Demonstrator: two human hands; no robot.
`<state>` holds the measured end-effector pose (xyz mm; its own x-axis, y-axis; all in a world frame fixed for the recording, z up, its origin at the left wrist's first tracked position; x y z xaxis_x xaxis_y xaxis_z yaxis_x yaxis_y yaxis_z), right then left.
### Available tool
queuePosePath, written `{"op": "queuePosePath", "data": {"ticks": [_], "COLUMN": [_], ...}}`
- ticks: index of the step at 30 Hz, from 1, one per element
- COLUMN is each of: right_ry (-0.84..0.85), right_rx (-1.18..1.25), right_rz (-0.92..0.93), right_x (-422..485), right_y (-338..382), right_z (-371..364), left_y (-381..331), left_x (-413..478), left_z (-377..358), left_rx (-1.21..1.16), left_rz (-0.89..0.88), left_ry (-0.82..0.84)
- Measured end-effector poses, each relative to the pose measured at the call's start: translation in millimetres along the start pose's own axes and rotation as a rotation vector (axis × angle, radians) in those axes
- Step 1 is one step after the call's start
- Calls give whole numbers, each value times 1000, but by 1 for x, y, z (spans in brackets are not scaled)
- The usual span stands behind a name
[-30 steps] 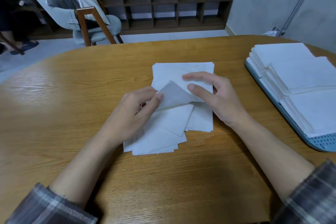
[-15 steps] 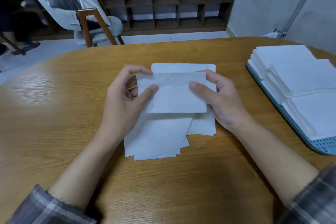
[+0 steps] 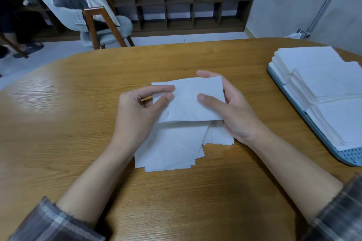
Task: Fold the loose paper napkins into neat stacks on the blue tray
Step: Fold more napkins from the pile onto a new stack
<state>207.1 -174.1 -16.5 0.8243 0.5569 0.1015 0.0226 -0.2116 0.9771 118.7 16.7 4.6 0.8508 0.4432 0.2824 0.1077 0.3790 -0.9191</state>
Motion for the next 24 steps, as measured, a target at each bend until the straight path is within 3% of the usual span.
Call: {"op": "queuePosePath", "data": {"ticks": [13,17,20,24], "right_ry": [-15,13,55,74], "right_rx": [-123,-7,147,-44], "right_rz": [67,82,46,82], "right_x": [0,1,1,2], "right_y": [9,14,14,12], "right_z": [0,3,1,2], "left_y": [0,1,-2,-6], "left_x": [-5,-4,-6,-6], "left_z": [-2,-6,-12,-13], "left_rx": [67,47,-110,-47], "left_rz": [-5,37,90,5], "left_ry": [13,64,159,168]}}
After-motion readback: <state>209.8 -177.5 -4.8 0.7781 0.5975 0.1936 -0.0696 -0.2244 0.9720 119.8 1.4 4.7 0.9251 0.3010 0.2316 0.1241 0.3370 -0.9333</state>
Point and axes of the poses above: each hand's wrist, its own x-axis towards the middle knuckle, its own z-axis out of the back of the hand, y = z × x, the point moved 9 cm from there along x, towards the middle knuckle, and after that the axes turned 4 degrees about x, right-handed, at the moved point
